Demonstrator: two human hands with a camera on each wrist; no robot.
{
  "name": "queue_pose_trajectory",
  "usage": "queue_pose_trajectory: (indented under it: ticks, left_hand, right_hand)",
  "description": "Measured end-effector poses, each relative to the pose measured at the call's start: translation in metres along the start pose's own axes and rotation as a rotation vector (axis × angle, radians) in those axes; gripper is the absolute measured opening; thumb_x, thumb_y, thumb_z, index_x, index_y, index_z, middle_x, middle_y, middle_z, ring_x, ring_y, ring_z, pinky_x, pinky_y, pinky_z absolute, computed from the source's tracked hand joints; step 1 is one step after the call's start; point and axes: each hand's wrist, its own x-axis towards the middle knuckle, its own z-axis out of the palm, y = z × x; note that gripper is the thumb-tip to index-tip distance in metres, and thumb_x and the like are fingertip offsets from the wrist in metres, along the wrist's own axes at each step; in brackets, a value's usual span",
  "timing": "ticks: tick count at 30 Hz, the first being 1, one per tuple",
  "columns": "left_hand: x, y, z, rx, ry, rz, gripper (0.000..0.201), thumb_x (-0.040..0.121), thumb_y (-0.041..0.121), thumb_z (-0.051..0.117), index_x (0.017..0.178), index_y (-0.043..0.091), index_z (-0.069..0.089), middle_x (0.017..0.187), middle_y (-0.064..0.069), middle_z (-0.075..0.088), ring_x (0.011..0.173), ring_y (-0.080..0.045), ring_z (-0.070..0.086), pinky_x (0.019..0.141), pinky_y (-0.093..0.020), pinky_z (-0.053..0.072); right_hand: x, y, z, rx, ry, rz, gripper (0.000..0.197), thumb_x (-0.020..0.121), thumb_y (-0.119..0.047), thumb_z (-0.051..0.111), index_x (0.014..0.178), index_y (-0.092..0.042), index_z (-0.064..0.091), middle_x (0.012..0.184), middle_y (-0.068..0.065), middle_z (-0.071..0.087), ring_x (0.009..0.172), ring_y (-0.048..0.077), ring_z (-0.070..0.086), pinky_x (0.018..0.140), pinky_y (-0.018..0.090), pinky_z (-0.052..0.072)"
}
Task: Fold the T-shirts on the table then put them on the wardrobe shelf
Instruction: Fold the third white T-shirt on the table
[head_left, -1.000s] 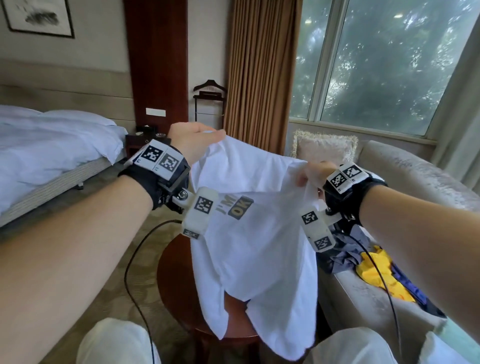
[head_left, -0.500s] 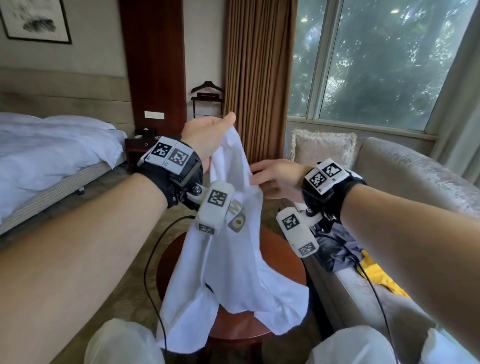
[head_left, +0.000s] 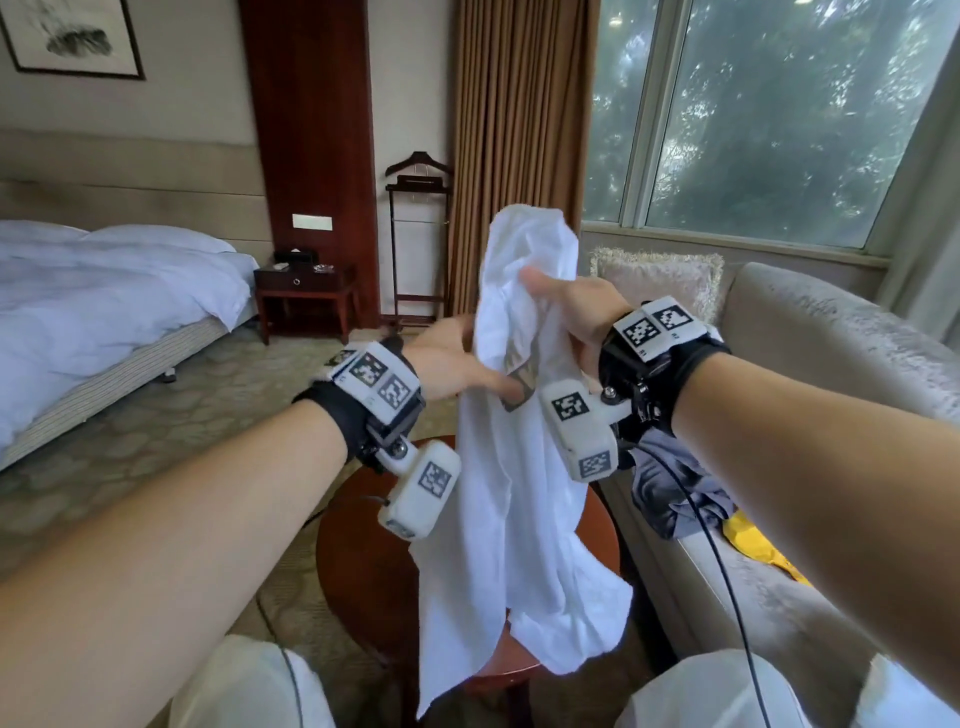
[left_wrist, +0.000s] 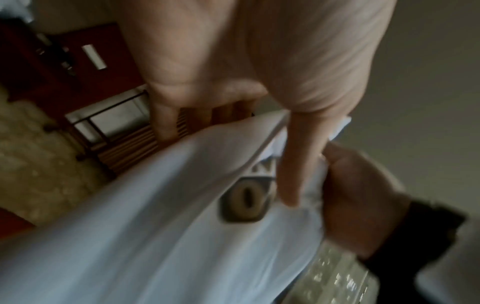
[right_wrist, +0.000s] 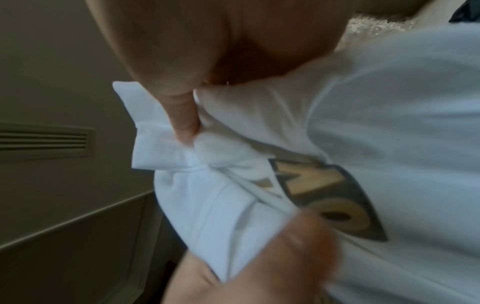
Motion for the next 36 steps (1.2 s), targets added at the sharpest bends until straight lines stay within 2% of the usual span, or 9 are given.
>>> queue_pose_trajectory:
  ticks: [4, 7, 9, 12, 16, 21, 27, 32, 36]
  left_hand:
    - [0.008, -0.010, 0.007, 0.125, 0.194, -0.040, 0.010, 0.084, 0.009, 0.070, 0.093, 0.007, 0.070, 0.077, -0.001, 0.065, 0.076, -0.018, 0.063, 0.069, -0.028, 0.054]
    - [0.018, -0.018, -0.001, 0.024, 0.358, -0.073, 0.011, 0.087, 0.011, 0.062, 0.088, 0.010, 0.073, 0.086, -0.007, 0.071, 0.084, -0.025, 0.067, 0.075, -0.034, 0.054]
    - [0.022, -0.019, -0.006, 0.016, 0.427, -0.064, 0.016, 0.085, 0.011, 0.055, 0.084, 0.012, 0.071, 0.087, -0.008, 0.071, 0.085, -0.028, 0.066, 0.075, -0.035, 0.053]
    - [0.026, -0.012, -0.005, -0.029, 0.433, 0.039, 0.020, 0.088, 0.009, 0.048, 0.080, 0.015, 0.065, 0.077, -0.003, 0.062, 0.072, -0.020, 0.058, 0.062, -0.027, 0.043]
    - [0.029, 0.003, 0.006, 0.049, 0.323, 0.223, 0.024, 0.092, -0.005, 0.044, 0.086, 0.005, 0.065, 0.077, 0.004, 0.054, 0.070, -0.003, 0.048, 0.060, -0.005, 0.035]
    - [0.025, 0.010, 0.006, 0.119, 0.354, 0.307, 0.035, 0.091, -0.006, 0.046, 0.061, 0.012, 0.049, 0.063, 0.000, 0.046, 0.057, -0.001, 0.044, 0.050, -0.009, 0.030]
    - [0.018, -0.005, 0.001, 0.142, 0.287, 0.188, 0.019, 0.077, 0.031, 0.065, 0.070, 0.014, 0.061, 0.067, 0.001, 0.060, 0.066, -0.015, 0.054, 0.058, -0.025, 0.041]
    - [0.012, -0.036, 0.013, 0.325, 0.339, -0.027, 0.015, 0.089, 0.023, 0.062, 0.077, 0.013, 0.061, 0.074, -0.008, 0.063, 0.067, -0.025, 0.057, 0.052, -0.024, 0.037]
    - [0.004, -0.053, -0.003, 0.013, 0.382, -0.311, 0.028, 0.075, 0.031, 0.072, 0.097, 0.014, 0.064, 0.098, -0.014, 0.067, 0.079, -0.024, 0.059, 0.063, -0.026, 0.045]
  right_hand:
    - [0.005, 0.004, -0.018, 0.106, 0.143, 0.034, 0.062, 0.065, -0.056, 0.073, 0.101, -0.006, 0.067, 0.090, 0.011, 0.073, 0.080, 0.027, 0.072, 0.079, 0.043, 0.058]
    - [0.009, 0.012, -0.034, 0.122, 0.129, 0.083, 0.042, 0.079, -0.037, 0.071, 0.105, -0.004, 0.062, 0.089, 0.006, 0.066, 0.069, 0.015, 0.070, 0.067, 0.028, 0.057]
    - [0.012, 0.019, -0.043, 0.044, 0.225, 0.172, 0.057, 0.067, -0.032, 0.077, 0.110, 0.001, 0.060, 0.095, 0.011, 0.067, 0.082, 0.029, 0.068, 0.080, 0.040, 0.056]
    - [0.006, 0.019, -0.045, -0.173, 0.274, 0.205, 0.045, 0.073, -0.021, 0.072, 0.112, -0.004, 0.056, 0.102, 0.012, 0.059, 0.090, 0.032, 0.059, 0.081, 0.041, 0.053]
    - [0.002, 0.015, -0.026, -0.169, 0.038, -0.001, 0.072, 0.064, -0.011, 0.074, 0.132, -0.005, 0.051, 0.116, 0.007, 0.061, 0.099, 0.011, 0.061, 0.068, 0.021, 0.049]
    - [0.001, 0.018, -0.010, -0.336, -0.129, -0.094, 0.025, 0.073, -0.001, 0.071, 0.096, -0.011, 0.074, 0.097, 0.015, 0.072, 0.093, 0.031, 0.068, 0.085, 0.042, 0.057]
    - [0.004, 0.022, -0.014, -0.054, -0.159, -0.076, 0.015, 0.086, -0.010, 0.062, 0.095, -0.007, 0.074, 0.102, 0.017, 0.072, 0.098, 0.033, 0.068, 0.093, 0.045, 0.052]
    - [-0.006, 0.007, -0.018, 0.196, -0.126, -0.027, 0.027, 0.089, -0.012, 0.053, 0.112, -0.005, 0.064, 0.112, 0.022, 0.064, 0.102, 0.038, 0.062, 0.094, 0.052, 0.046]
    - [-0.005, 0.001, -0.037, 0.201, -0.034, -0.027, 0.041, 0.085, -0.020, 0.055, 0.125, -0.009, 0.059, 0.122, 0.019, 0.064, 0.112, 0.037, 0.061, 0.098, 0.055, 0.045]
